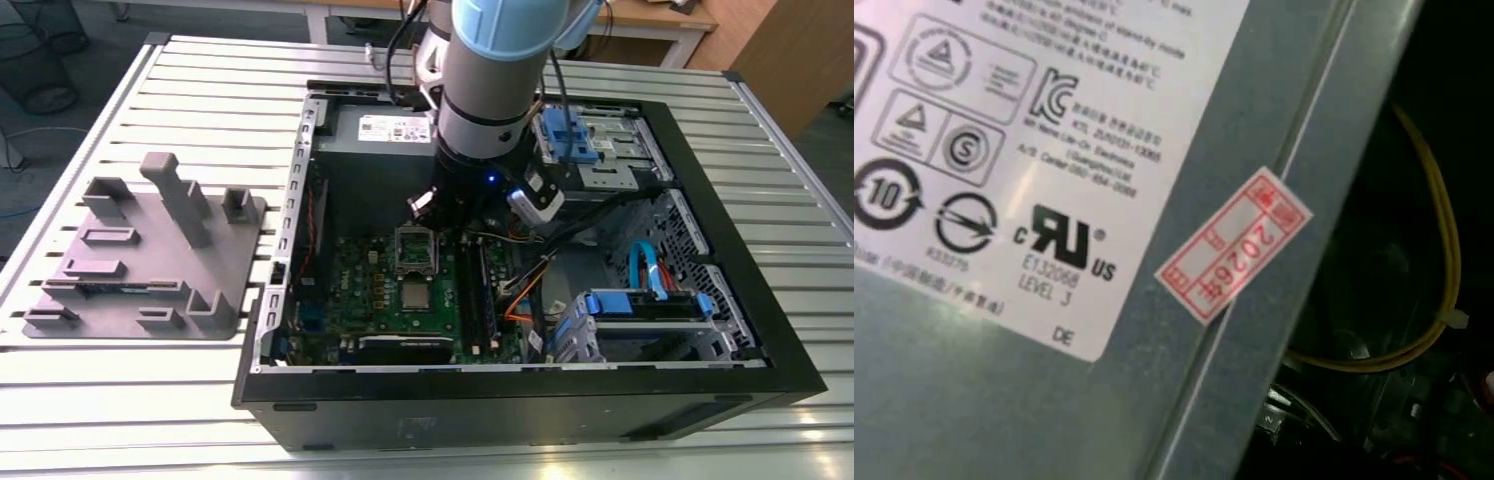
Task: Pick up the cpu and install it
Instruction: 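Close the cpu cover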
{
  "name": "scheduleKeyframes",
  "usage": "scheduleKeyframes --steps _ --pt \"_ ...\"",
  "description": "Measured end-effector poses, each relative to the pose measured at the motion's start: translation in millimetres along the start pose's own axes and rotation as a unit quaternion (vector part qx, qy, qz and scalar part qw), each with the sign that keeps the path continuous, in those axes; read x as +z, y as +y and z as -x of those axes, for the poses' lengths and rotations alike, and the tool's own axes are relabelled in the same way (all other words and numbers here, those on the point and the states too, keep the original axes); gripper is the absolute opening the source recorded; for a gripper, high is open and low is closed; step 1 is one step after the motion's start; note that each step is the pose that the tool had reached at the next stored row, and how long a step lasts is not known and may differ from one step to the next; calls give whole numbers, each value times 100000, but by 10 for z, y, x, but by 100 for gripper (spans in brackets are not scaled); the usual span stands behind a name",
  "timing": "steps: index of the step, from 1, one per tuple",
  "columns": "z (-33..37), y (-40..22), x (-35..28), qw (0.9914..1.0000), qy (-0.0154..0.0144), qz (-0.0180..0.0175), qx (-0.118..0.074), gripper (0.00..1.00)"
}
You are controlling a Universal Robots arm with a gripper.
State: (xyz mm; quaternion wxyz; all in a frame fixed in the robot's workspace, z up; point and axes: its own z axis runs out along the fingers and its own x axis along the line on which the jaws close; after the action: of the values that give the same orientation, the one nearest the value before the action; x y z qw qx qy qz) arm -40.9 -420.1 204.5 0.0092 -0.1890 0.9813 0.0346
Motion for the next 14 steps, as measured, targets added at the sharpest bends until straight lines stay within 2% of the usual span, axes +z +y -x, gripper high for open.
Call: scheduleKeyframes --steps 7,14 --pt "-3 2 6 100000 1 -8 0 11" --pt "-44 19 17 100000 -7 -6 -2 11"
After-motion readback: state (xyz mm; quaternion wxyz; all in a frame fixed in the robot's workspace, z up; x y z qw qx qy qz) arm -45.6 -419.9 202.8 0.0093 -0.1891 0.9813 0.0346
